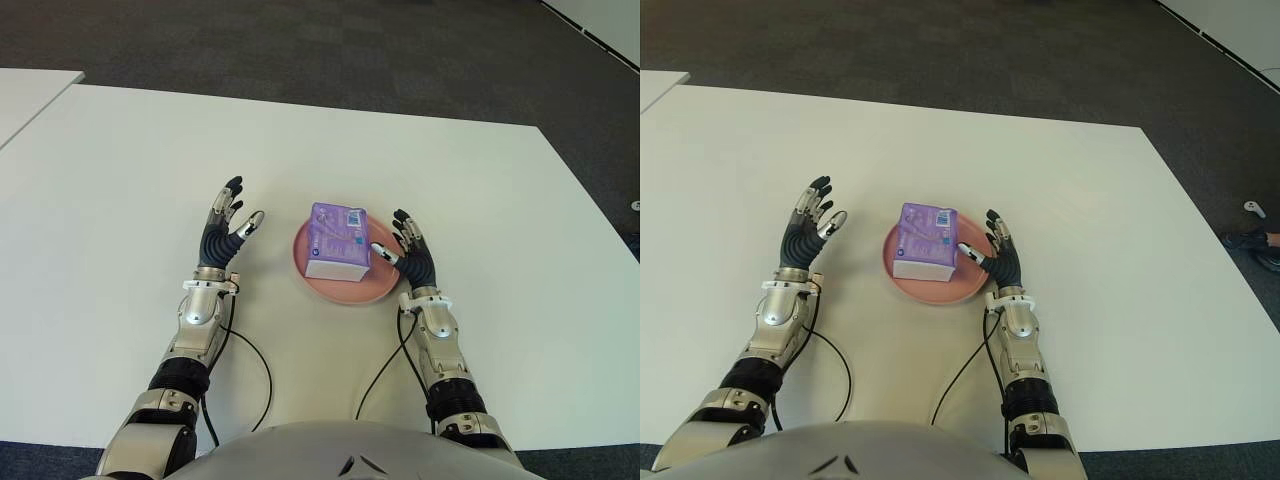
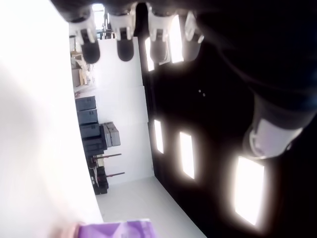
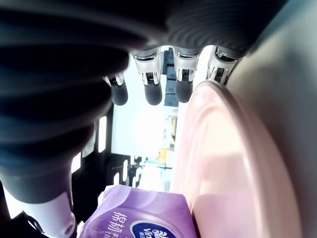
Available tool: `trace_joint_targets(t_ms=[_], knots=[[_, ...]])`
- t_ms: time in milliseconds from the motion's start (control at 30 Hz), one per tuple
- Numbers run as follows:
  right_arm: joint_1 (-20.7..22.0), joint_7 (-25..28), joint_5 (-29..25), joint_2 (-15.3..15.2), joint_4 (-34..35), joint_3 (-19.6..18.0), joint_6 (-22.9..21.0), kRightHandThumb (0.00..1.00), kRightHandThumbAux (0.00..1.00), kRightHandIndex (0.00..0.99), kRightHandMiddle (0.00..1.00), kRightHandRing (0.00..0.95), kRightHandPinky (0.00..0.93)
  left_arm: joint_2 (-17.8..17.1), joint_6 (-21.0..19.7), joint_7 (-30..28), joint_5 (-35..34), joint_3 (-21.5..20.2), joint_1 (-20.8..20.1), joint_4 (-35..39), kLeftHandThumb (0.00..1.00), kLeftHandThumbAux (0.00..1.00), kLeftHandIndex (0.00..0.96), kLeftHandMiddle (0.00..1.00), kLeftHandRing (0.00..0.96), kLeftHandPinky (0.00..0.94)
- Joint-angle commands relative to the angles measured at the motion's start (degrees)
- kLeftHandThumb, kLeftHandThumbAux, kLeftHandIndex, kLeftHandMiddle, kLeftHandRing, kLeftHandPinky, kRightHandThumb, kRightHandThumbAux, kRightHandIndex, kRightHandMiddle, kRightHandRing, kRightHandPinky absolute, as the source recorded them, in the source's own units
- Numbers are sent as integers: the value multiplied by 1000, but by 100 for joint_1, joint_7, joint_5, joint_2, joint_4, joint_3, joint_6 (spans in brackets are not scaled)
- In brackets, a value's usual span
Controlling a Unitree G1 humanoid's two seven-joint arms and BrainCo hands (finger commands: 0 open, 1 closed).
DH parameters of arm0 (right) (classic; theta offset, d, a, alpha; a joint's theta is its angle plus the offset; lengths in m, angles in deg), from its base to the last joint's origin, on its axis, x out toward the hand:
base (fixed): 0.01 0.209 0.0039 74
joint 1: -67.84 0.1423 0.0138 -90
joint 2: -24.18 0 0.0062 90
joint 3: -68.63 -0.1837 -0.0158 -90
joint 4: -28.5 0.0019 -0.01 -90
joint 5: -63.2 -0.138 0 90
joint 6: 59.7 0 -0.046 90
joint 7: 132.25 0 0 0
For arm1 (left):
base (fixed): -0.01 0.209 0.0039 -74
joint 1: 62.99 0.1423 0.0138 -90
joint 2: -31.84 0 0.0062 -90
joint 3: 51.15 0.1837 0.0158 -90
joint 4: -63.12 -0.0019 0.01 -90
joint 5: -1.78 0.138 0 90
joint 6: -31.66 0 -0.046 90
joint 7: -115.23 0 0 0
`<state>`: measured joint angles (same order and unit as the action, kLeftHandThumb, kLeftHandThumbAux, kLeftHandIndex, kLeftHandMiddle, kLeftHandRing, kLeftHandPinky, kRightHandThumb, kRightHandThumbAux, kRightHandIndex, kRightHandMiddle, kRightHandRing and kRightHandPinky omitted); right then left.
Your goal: Put the tissue paper into the plate.
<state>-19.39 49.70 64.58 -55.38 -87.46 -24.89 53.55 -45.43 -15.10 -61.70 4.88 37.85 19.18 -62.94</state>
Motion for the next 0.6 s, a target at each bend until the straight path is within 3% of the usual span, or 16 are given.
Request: trace_joint_targets(t_ms=[33,367,600], knots=[[-353,-3,-5,22,-483,-6,-328,0,747,1,0,0,0,48,-553,24,82,37,464,394,1,534,0,42,14,0],[-336,16,-52,61,-518,-9,-304,0,742,0,5,0,0,-26,-1866,-357,-111,119,927,1641,0,518,0,37,0,0],[-331,-19,-35,82,-526,-5,-305,0,734,0,8,0,0,-88,-2435,-625,-190,158,1081,2192,0,500,0,25,0,0]])
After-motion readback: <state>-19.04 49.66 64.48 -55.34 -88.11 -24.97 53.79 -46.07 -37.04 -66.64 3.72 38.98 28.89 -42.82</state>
